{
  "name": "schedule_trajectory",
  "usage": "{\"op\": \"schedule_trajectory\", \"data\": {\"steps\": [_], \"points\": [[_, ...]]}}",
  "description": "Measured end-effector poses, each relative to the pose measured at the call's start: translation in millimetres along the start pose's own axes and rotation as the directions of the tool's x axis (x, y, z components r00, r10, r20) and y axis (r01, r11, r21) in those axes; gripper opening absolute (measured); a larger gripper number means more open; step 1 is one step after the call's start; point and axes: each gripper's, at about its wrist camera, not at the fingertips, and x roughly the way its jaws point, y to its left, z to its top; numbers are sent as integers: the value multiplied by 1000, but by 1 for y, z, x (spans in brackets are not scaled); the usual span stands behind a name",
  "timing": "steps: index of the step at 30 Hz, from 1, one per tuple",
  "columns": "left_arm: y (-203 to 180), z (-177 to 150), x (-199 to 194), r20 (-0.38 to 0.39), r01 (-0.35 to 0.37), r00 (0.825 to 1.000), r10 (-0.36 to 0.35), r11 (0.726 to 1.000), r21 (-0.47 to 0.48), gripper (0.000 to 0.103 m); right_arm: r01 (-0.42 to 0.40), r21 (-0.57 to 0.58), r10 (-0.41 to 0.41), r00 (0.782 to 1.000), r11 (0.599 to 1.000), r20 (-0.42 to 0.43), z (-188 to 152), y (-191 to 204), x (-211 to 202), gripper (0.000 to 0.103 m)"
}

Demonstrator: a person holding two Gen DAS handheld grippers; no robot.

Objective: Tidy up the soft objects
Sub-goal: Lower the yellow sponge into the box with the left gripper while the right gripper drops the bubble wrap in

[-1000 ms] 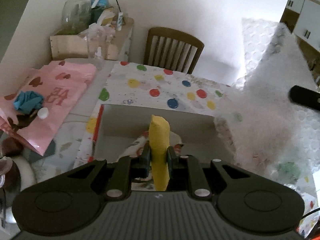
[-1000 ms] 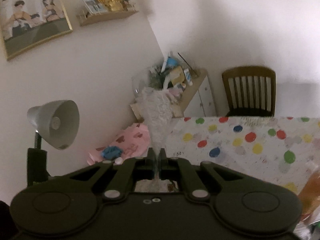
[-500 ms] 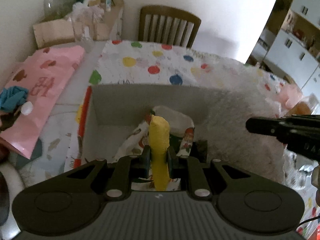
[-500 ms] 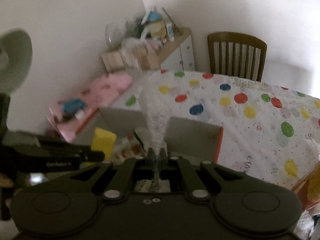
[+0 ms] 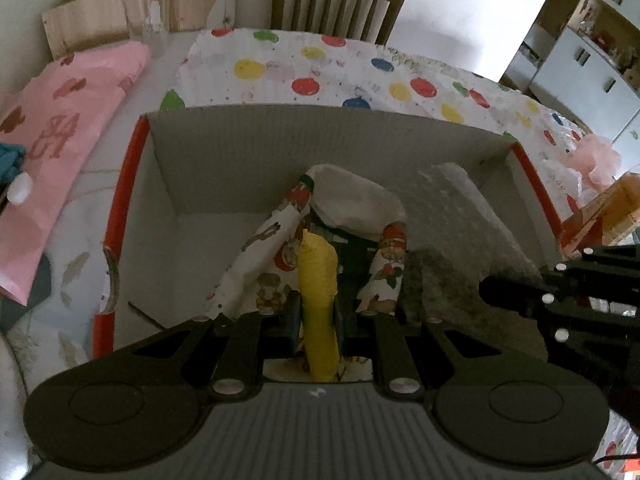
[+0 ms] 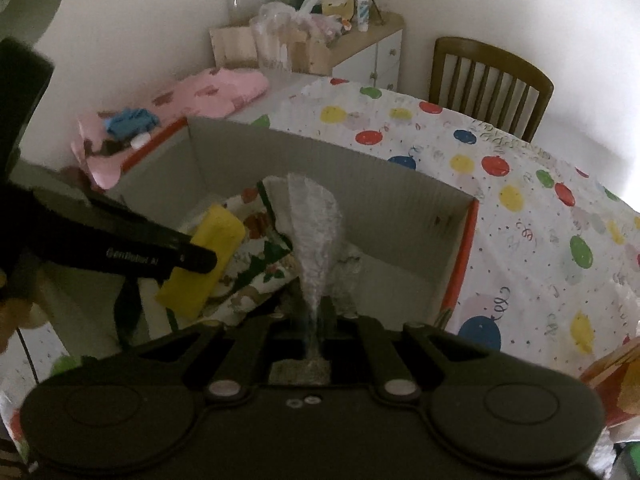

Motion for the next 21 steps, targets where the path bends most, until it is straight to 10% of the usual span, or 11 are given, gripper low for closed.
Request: {"op": "schedule_trajectory", "data": {"steps": [11,18,21], "points": [[7,5,16,-61,-23,998,21,999,-35,18,23,-71,-26,999,997,-33,-9,10,4,21],[4,3,9,-41,-10,999,9,1000,-20,63,33,-58,-33,999,998,-12,-9,7,-3,33],[0,3,3,-22,-13,1000,13,1000,-1,64,30,-37,-30,1000,999,-4,-9,3,-6,35]]}}
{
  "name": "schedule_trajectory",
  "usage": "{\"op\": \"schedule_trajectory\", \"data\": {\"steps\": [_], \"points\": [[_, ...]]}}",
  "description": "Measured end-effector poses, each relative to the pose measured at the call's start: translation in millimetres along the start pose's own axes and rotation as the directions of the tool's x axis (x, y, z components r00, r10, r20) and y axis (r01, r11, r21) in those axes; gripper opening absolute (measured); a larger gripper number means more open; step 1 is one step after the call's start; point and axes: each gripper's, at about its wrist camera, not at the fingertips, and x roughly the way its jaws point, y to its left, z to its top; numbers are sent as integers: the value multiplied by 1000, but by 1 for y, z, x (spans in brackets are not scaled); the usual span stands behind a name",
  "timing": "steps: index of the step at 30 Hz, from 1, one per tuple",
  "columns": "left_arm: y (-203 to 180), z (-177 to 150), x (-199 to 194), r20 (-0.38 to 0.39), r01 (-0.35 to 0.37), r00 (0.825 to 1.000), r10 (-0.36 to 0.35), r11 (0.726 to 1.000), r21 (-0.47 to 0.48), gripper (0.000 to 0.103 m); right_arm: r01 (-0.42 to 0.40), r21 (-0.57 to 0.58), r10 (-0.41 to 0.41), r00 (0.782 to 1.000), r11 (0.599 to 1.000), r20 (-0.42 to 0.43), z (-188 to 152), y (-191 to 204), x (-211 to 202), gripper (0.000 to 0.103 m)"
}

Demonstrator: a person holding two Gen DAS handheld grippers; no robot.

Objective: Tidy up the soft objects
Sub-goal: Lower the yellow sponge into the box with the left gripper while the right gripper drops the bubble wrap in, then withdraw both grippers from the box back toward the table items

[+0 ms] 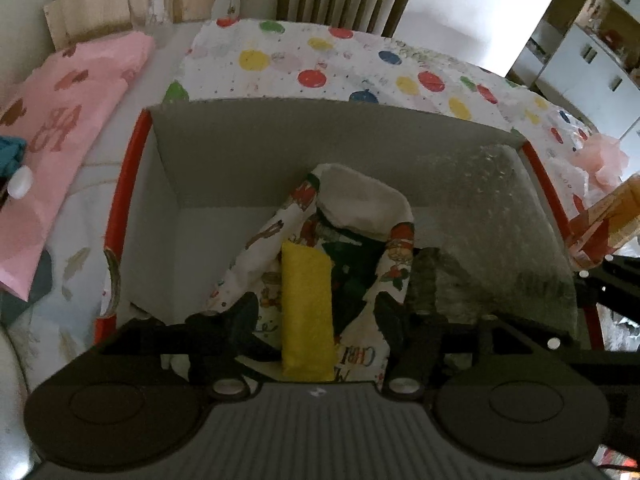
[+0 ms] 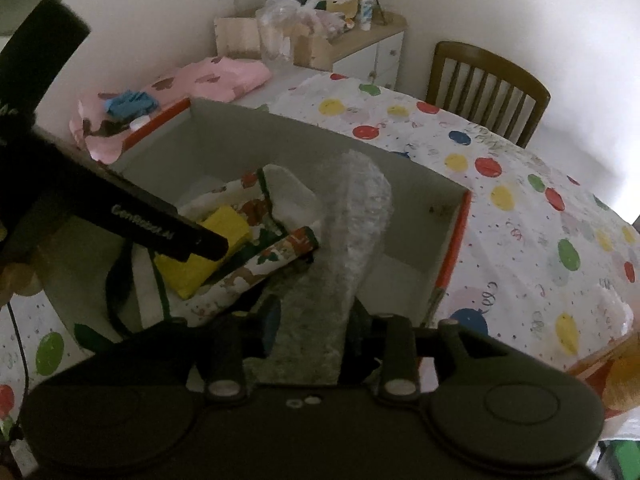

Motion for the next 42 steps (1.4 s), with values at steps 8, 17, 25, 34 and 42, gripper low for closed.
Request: {"op": "schedule_trajectory", "data": {"steps": [8,17,25,34,42], "points": [[-5,-5,-17,27,1,1000,-1,1000,8,64,6,5,-6,1000,1000,31,-4,-4,-16,45],[-18,-9,-51,94,12,995,-15,999,31,71,-40,59,35,996,997,86,-4,-14,-48,62],[-43,-14,-87,165,52,984,-62,997,64,80,-52,69,41,987,996,152,-9,-21,-83,73],[-78,-22,-114,217,96,970,-114,991,93,83,-59,120,32,976,991,216,-27,-43,-125,90],[-121,-32,-125,241,133,957,-161,983,127,86,-56,175,8,964,983,265,-53,-74,-167,99]]}}
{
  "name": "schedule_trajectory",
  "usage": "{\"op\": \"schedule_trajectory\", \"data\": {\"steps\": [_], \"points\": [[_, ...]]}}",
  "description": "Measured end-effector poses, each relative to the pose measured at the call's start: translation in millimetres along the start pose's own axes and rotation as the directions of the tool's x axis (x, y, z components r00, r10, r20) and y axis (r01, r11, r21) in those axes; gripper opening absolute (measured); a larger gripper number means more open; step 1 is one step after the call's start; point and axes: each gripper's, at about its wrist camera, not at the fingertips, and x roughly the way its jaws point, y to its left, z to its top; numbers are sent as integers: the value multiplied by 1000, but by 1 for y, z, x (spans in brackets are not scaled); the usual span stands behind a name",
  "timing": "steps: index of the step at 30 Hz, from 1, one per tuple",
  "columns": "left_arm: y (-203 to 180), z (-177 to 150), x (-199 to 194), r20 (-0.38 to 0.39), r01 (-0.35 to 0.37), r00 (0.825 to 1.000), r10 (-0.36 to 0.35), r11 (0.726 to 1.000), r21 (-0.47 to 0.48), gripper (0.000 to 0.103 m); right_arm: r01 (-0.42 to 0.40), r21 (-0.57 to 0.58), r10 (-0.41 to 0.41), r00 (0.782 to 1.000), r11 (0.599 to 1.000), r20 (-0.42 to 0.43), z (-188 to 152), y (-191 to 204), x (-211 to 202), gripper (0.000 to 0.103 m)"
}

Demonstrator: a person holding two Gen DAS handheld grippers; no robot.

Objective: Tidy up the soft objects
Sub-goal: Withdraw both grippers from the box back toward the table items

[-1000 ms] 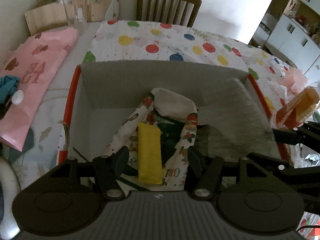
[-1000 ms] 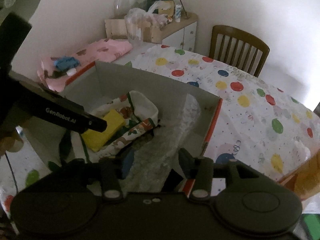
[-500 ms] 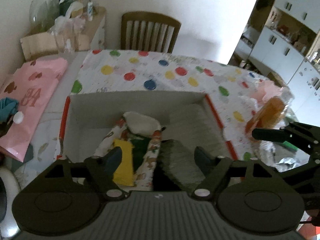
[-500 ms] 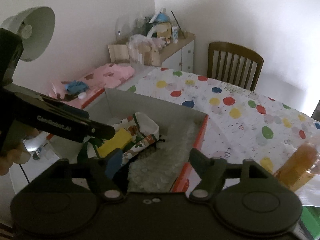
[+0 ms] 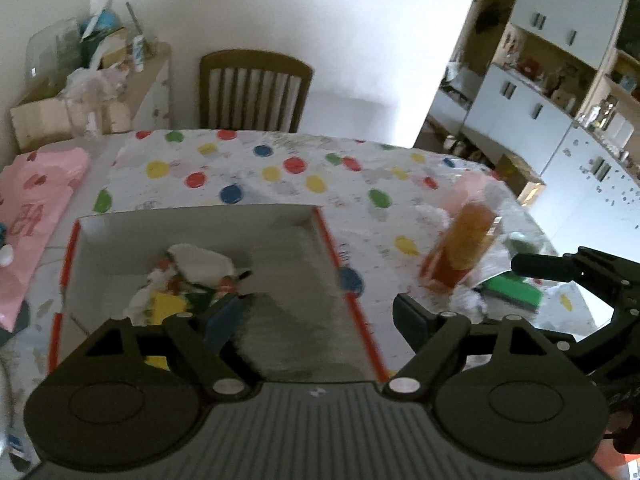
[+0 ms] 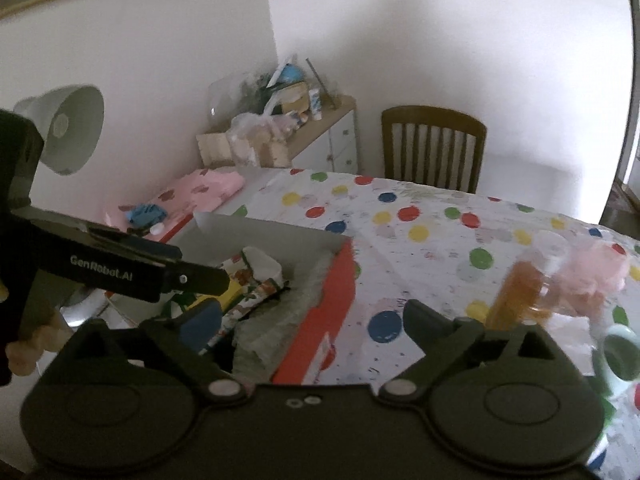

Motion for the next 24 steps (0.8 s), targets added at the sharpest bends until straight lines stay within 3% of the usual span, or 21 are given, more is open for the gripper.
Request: {"op": "schedule_trajectory", "data": {"steps": [2,4,13,24], "points": [[-13,-1,1,7,10,1000,-10,1000,7,95,-2,13,1,1000,1000,14,-4,-10,-12,100],[-26,-2,1,19,30,999,-30,999,11,98,6,24,-7,1000,1000,24,-8,-20,-24,101],[-88,-11,6,63,125,990,-129,990,68,103,73,113,-78,996,991,33,-34,-86,-67,101],[-151,-26,38,43,108,993,-114,988,112,103,154,168,-156,988,974,0,-60,-160,-91,101]]}}
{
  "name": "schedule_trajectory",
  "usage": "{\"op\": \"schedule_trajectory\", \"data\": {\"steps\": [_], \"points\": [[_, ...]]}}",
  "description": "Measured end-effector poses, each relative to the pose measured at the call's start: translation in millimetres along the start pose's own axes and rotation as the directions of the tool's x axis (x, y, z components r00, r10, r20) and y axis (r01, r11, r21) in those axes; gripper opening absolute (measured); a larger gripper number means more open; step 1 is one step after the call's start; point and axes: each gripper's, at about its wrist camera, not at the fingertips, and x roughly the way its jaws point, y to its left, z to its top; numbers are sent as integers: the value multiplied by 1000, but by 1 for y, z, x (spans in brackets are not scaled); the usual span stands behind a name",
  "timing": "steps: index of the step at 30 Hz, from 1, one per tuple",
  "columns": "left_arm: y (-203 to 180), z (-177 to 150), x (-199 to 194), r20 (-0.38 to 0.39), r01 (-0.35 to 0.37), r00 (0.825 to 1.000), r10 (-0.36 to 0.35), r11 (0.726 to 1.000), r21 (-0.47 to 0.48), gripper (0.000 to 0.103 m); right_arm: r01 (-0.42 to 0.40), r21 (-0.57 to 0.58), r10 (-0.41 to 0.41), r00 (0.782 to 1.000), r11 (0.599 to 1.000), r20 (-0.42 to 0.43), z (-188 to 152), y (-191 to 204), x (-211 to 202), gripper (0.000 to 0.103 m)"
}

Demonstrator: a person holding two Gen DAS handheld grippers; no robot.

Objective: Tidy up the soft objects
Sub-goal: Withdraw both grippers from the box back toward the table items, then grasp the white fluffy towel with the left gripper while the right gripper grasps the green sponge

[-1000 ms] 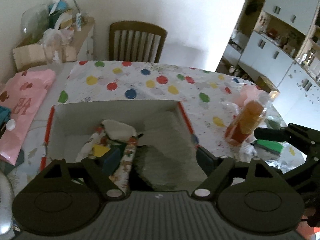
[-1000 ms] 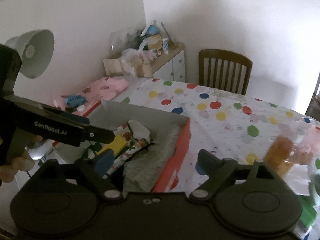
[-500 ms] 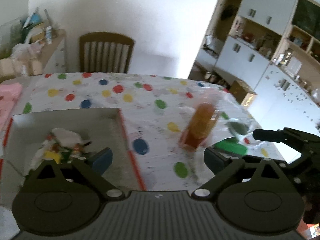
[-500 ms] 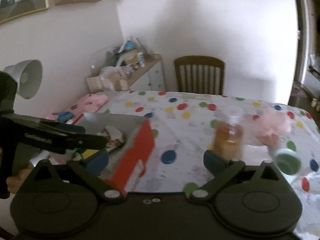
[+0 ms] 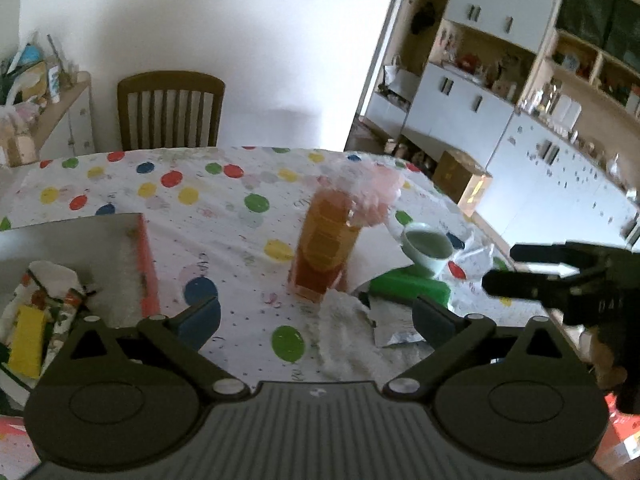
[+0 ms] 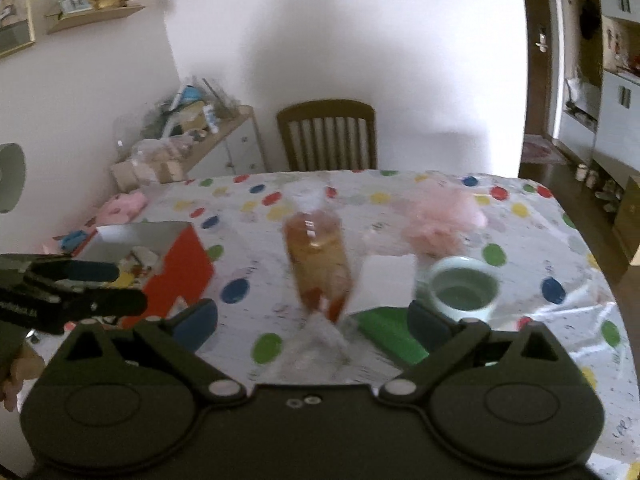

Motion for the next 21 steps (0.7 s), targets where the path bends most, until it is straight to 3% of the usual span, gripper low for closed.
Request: {"op": "schedule_trajectory", "data": {"steps": [6,21], "points": [[-32,-9,30,-61,8,998,-6,999,32,103,32,-8,-32,999,999,-39,-7,-34,8,100],[-62,-40,109,-133,-116,985,108,992,-49,103,12,19,-9,984,1000,-176,-25,-96,64,96]]}}
